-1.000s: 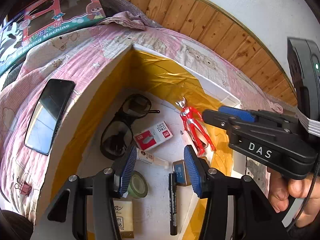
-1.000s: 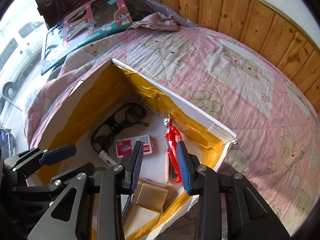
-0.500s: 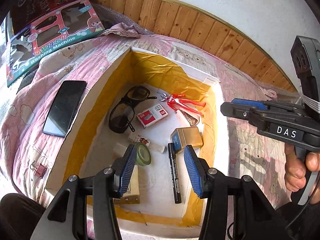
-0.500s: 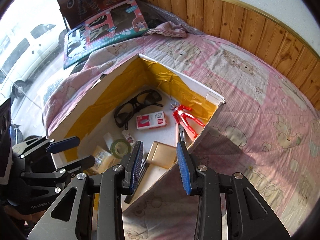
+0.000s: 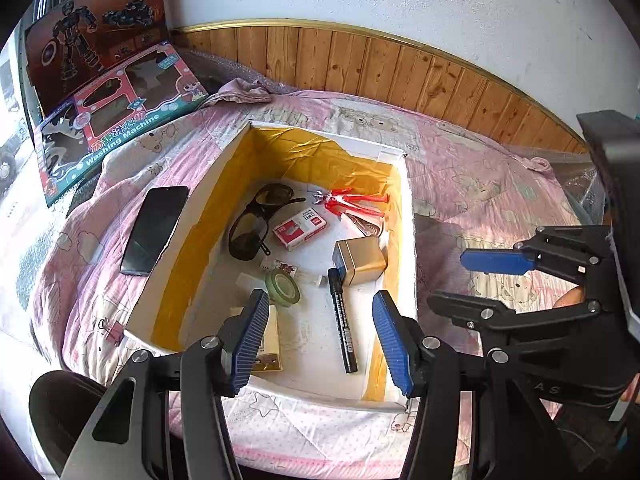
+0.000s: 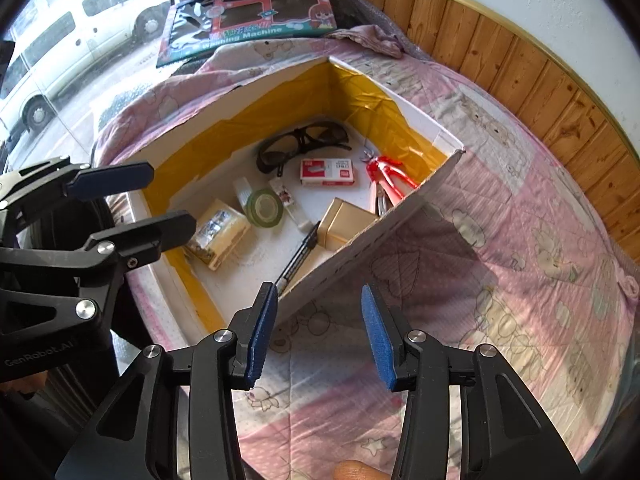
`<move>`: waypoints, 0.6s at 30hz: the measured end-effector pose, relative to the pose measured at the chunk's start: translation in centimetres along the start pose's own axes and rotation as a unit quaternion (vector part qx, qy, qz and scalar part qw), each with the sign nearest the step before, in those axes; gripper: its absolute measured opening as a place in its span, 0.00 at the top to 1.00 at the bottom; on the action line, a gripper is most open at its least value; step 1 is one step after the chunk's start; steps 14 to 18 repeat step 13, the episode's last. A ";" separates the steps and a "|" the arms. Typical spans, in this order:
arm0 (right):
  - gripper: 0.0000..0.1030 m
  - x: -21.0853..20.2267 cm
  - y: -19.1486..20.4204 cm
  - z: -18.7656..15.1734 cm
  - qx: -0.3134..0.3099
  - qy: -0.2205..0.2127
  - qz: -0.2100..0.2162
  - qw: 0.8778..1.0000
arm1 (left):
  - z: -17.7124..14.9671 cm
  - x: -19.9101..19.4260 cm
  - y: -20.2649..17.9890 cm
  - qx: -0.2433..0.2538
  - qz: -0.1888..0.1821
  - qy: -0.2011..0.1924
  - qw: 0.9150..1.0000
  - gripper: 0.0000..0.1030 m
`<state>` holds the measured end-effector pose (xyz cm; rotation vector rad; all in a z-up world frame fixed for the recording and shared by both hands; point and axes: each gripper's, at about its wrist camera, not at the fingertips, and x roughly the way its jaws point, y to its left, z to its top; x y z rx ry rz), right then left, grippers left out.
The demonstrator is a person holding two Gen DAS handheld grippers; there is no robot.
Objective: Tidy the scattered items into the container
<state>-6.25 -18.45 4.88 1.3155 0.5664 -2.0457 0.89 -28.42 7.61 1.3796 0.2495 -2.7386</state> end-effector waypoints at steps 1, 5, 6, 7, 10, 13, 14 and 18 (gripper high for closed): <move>0.55 0.1 0.2 -0.3 -0.001 0.005 0.001 1.000 | -0.1 -0.4 -0.2 0.001 -0.001 -0.003 1.000 0.46; 0.55 -0.6 0.8 -1.2 0.000 0.004 0.020 1.000 | -0.7 -1.5 -0.9 0.006 -0.007 -0.007 1.000 0.45; 0.55 -1.0 1.0 -1.3 0.001 -0.002 0.024 1.000 | -0.8 -1.7 -1.0 0.007 -0.008 -0.008 1.000 0.45; 0.55 -1.3 1.2 -1.4 0.000 -0.007 0.027 1.000 | -1.0 -1.8 -1.1 0.007 -0.007 -0.008 1.000 0.45; 0.55 -2.1 1.9 -1.5 -0.006 -0.016 0.020 1.000 | -1.3 -2.3 -1.0 0.006 -0.006 -0.010 1.000 0.45; 0.55 -2.4 2.6 -1.4 -0.014 -0.018 0.015 1.000 | -1.6 -2.7 -0.9 0.005 -0.003 -0.012 1.000 0.45; 0.55 -2.4 2.6 -1.4 -0.014 -0.018 0.015 1.000 | -1.6 -2.7 -0.9 0.005 -0.003 -0.012 1.000 0.45; 0.55 -2.4 2.6 -1.4 -0.014 -0.018 0.015 1.000 | -1.6 -2.7 -0.9 0.005 -0.003 -0.012 1.000 0.45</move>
